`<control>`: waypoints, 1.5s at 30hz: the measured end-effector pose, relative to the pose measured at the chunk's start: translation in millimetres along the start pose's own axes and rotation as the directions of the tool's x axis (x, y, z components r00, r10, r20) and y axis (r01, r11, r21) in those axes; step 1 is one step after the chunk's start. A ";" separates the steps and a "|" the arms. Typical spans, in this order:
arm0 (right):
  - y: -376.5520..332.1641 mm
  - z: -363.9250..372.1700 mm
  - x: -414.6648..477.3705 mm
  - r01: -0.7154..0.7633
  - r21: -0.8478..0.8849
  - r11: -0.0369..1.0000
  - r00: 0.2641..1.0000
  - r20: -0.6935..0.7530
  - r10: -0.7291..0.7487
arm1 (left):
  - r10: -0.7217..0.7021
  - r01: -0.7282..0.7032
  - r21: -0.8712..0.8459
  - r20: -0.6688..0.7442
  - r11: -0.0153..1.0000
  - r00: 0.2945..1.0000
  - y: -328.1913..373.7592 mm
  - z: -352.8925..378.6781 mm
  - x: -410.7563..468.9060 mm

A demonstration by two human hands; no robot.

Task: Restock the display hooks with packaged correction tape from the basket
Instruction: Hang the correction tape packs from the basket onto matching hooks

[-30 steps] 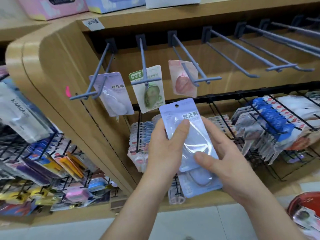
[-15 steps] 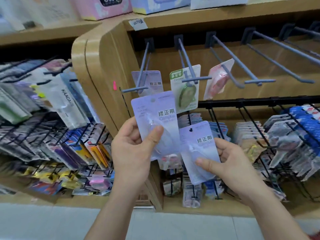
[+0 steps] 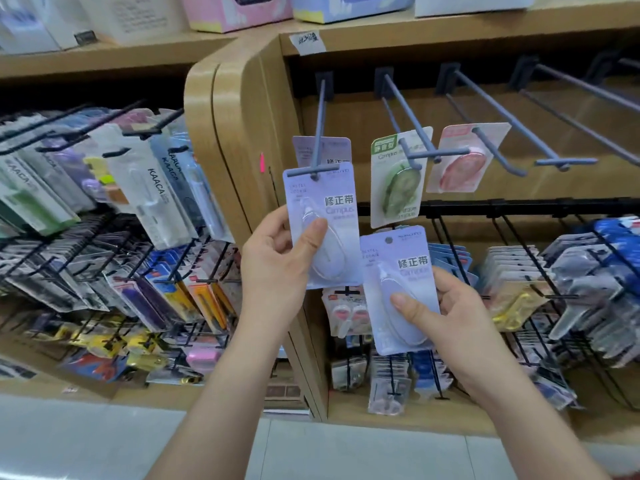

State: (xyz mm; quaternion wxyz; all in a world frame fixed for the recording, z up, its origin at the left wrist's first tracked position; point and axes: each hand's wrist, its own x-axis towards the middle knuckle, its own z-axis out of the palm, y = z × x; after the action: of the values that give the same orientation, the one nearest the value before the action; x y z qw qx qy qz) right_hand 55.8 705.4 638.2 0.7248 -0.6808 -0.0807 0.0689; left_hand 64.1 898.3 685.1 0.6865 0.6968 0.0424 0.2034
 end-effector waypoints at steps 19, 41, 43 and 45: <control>-4.8 2.8 -5.7 0.046 0.110 0.993 0.996 -0.076 -0.038 | -0.180 0.195 0.251 -0.082 0.948 0.980 -37.4 10.5 13.2; -18.2 48.5 30.7 0.082 -0.074 0.994 0.994 0.081 -0.076 | 0.142 -0.159 -0.140 -0.125 0.977 0.982 16.9 10.0 20.2; -16.6 50.9 31.6 0.065 -0.054 0.996 0.996 0.059 -0.061 | 0.125 -0.145 -0.158 -0.127 0.977 0.984 13.5 11.2 22.5; -13.6 52.4 32.6 0.053 -0.039 0.998 0.998 0.029 -0.052 | 0.100 -0.119 -0.156 -0.121 0.981 0.988 11.9 11.8 23.4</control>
State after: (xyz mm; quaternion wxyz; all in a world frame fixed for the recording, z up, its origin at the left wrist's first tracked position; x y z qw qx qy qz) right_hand 76.5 762.5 655.7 0.7114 -0.6917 -0.1100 0.0579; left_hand 86.8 894.5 702.2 0.7255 0.6270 0.0256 0.2825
